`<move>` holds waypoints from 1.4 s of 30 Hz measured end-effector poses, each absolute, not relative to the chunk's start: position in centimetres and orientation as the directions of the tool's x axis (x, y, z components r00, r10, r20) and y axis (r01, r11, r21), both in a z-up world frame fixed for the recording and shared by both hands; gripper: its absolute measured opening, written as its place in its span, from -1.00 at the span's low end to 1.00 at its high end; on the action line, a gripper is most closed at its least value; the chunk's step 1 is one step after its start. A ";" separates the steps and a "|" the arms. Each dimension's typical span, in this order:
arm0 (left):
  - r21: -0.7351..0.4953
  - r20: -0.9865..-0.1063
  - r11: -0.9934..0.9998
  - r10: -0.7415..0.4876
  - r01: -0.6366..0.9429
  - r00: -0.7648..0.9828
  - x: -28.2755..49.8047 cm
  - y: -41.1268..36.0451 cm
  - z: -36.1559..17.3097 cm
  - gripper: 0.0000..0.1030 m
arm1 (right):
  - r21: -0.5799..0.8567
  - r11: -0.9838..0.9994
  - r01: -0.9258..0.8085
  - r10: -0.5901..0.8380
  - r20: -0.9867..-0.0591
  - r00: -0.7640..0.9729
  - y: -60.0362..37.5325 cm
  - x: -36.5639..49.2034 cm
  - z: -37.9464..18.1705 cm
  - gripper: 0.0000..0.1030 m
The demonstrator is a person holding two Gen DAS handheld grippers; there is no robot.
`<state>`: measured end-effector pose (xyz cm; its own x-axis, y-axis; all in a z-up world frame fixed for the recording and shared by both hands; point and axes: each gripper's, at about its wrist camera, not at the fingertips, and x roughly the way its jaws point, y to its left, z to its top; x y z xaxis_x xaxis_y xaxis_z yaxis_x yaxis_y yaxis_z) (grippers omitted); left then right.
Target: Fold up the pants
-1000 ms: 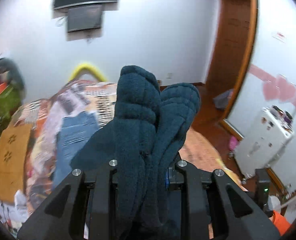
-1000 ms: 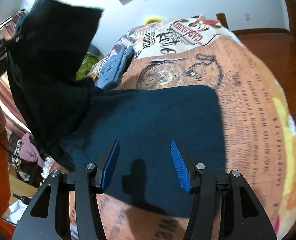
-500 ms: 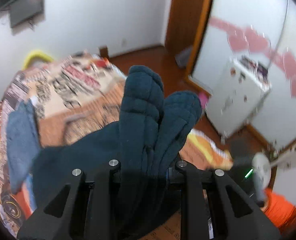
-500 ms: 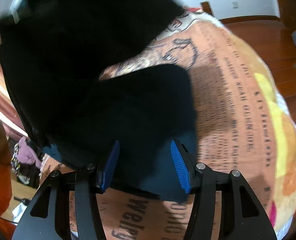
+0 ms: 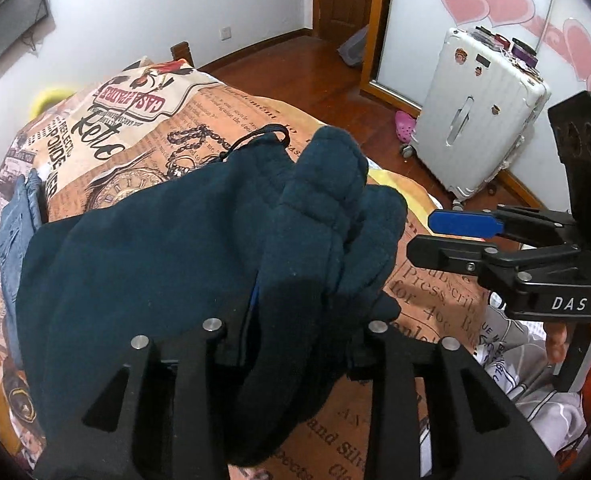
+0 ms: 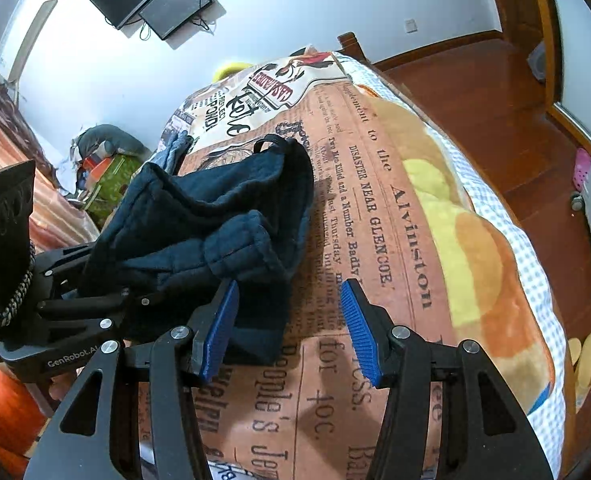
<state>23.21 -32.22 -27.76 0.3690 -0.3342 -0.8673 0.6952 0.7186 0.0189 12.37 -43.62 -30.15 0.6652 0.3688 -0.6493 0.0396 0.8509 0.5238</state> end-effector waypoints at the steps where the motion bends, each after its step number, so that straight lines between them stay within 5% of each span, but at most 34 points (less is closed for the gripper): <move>1: 0.012 -0.869 0.721 -0.335 0.693 0.363 23.1 -32.1 -27.7 -0.19 | 0.525 0.850 0.041 0.368 -0.647 0.668 -43.7 12.4 -30.0 -0.04; 6: 0.022 -0.868 0.731 -0.324 0.682 0.376 22.2 -31.5 -26.8 0.04 | 0.525 0.850 0.031 0.366 -0.632 0.683 -43.7 11.7 -29.5 -0.04; 10: -0.011 -0.843 0.736 -0.371 0.677 0.389 21.1 -30.3 -25.2 0.49 | 0.511 0.859 0.017 0.361 -0.631 0.686 -42.8 11.3 -29.2 -0.04; 15: 0.037 -0.772 0.784 -0.371 0.620 0.516 20.7 -27.1 -21.4 0.60 | 0.502 0.865 0.000 0.365 -0.629 0.686 -41.8 10.6 -28.8 -0.04; 19: 0.077 -0.694 0.860 -0.316 0.504 0.646 23.5 -22.9 -18.5 0.96 | 0.490 0.871 -0.026 0.381 -0.642 0.665 -40.6 10.8 -29.0 -0.04; 26: 0.127 -0.725 0.929 -0.152 0.348 0.671 34.8 -17.7 -19.3 0.96 | 0.488 0.871 -0.065 0.425 -0.678 0.600 -38.0 11.8 -30.3 -0.03; 35: 0.241 -0.881 0.889 0.031 0.391 0.472 44.8 -15.3 -30.6 0.98 | 0.476 0.875 -0.091 0.449 -0.726 0.522 -36.1 14.5 -32.1 0.14; 42: 0.130 -0.896 0.901 -0.072 0.414 0.438 43.5 -11.2 -31.9 0.99 | 0.418 0.905 -0.075 0.389 -0.746 0.541 -36.7 18.9 -32.6 0.15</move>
